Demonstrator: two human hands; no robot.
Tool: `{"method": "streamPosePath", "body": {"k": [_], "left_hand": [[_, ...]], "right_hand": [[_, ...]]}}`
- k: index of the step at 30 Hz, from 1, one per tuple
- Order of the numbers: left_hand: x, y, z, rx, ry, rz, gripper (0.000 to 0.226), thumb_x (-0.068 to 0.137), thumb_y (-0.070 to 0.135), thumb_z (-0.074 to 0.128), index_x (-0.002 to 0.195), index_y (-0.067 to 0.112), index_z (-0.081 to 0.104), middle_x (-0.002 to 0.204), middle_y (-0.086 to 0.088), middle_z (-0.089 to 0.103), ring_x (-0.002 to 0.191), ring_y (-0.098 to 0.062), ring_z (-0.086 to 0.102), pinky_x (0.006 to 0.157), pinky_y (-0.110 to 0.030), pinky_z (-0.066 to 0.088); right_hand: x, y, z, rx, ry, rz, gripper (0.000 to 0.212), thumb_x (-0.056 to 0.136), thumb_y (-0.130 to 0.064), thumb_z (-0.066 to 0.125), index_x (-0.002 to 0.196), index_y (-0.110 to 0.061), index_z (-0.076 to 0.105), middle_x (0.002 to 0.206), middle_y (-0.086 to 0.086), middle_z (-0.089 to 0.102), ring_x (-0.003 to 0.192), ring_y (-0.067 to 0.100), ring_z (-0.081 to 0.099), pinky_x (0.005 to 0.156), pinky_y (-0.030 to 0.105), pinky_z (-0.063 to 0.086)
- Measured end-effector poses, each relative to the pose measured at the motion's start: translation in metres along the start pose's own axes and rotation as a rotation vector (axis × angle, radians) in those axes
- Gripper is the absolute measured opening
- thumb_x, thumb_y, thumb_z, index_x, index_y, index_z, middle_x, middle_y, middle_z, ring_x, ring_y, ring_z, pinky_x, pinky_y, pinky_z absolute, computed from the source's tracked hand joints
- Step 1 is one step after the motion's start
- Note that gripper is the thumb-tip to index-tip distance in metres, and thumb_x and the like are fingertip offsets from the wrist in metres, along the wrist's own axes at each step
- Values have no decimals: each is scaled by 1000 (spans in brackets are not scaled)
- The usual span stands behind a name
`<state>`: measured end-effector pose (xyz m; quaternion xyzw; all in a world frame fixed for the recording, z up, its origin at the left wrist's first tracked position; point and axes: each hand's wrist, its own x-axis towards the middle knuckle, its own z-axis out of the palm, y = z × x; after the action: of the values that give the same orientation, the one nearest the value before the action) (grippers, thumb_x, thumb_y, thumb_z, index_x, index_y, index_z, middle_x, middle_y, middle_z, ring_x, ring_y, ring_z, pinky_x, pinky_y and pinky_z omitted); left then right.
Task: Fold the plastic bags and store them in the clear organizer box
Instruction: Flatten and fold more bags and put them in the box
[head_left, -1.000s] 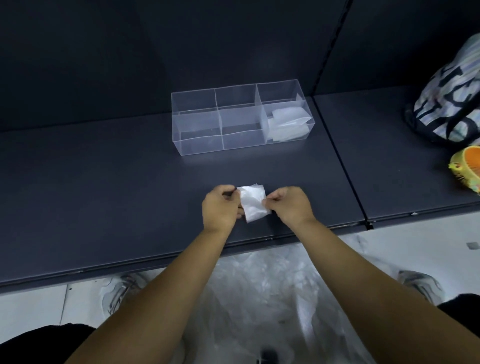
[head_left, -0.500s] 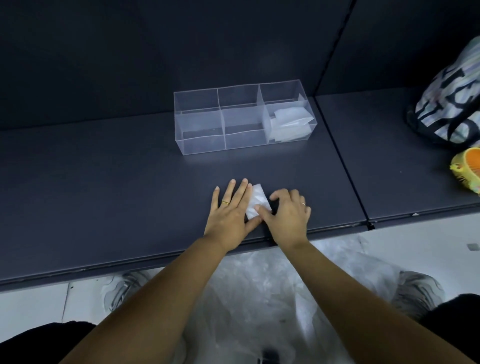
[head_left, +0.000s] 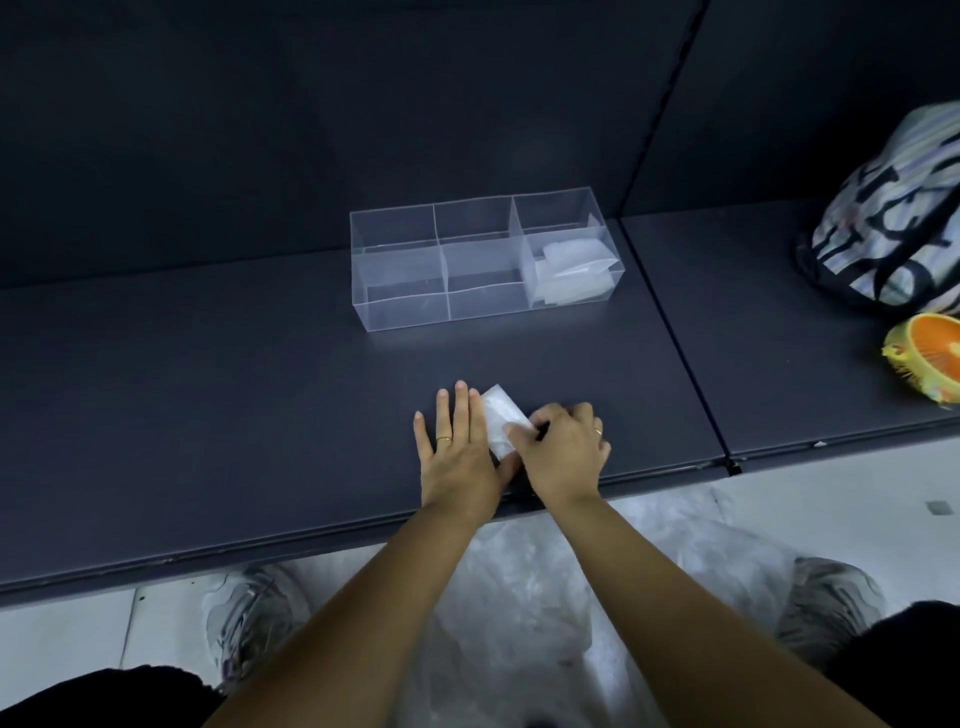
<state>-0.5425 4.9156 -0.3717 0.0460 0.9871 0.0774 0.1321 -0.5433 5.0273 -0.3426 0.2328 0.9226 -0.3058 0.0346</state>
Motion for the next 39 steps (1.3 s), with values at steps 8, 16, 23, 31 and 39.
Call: {"method": "streamPosePath", "body": {"k": [8, 16, 23, 31, 39], "left_hand": [[-11, 6, -19, -365, -108, -110, 99, 87, 66, 41, 151, 13, -12, 159, 1, -17, 144, -14, -21, 114, -39, -16], [32, -7, -104, -1407, -443, 14, 103, 60, 47, 79, 147, 22, 31, 135, 3, 55, 120, -9, 54, 101, -25, 42], [101, 35, -126, -1586, -54, -75, 18, 84, 6, 70, 97, 18, 68, 92, 0, 74, 85, -12, 70, 82, -24, 54], [129, 29, -97, -568, 412, 96, 36, 94, 24, 57, 129, 16, 56, 130, -2, 57, 125, -20, 45, 109, -28, 26], [125, 14, -65, -92, 343, 289, 66, 97, 43, 43, 152, 18, 15, 160, 0, 15, 148, -18, -1, 112, -30, -24]], "right_hand": [[15, -16, -19, 480, -252, 44, 26, 78, -1, 68, 95, -15, 54, 83, -1, 61, 79, 15, 59, 68, 22, 47], [60, -34, -109, 451, -647, -393, 35, 80, -4, 74, 109, -17, 60, 80, -2, 69, 63, -1, 57, 65, 11, 44], [125, -37, -120, 555, -349, -100, 18, 81, -23, 76, 69, -13, 65, 66, -5, 65, 60, 4, 57, 69, 21, 47], [226, -39, -97, 77, 34, 0, 18, 80, -35, 72, 84, -19, 65, 100, 4, 66, 108, 26, 57, 99, 38, 42], [234, -43, -75, -278, 177, -191, 32, 76, -23, 74, 101, -9, 60, 116, 11, 51, 111, 32, 50, 93, 39, 36]]}}
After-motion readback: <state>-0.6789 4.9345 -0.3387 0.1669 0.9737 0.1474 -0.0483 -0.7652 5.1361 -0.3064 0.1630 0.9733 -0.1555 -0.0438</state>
